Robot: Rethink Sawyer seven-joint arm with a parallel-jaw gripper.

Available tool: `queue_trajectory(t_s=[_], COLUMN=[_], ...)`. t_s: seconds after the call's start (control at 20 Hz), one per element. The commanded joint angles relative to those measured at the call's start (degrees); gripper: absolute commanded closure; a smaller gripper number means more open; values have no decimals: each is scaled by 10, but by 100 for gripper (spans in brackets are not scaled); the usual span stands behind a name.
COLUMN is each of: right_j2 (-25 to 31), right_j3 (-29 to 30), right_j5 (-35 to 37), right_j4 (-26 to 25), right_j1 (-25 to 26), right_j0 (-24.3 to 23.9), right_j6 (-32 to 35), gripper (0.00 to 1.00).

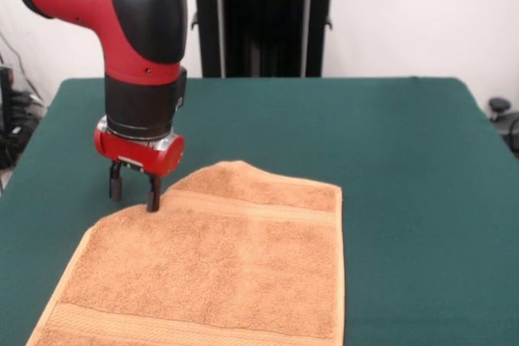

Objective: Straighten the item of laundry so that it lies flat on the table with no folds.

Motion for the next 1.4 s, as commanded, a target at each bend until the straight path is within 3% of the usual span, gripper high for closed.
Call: queue_trajectory(t_s=[0.05, 0.45, 0.5, 1.4], right_j2=[73, 84, 81, 63], right_j3=[-18, -18, -19, -20], right_j5=[-27, -47, -55, -38], right_j4=[-14, -27, -30, -15], right_j1=[75, 73, 73, 70], right_j0=[14, 12, 15, 26], right_j6=[52, 43, 44, 66], gripper=[0, 0, 100, 100])
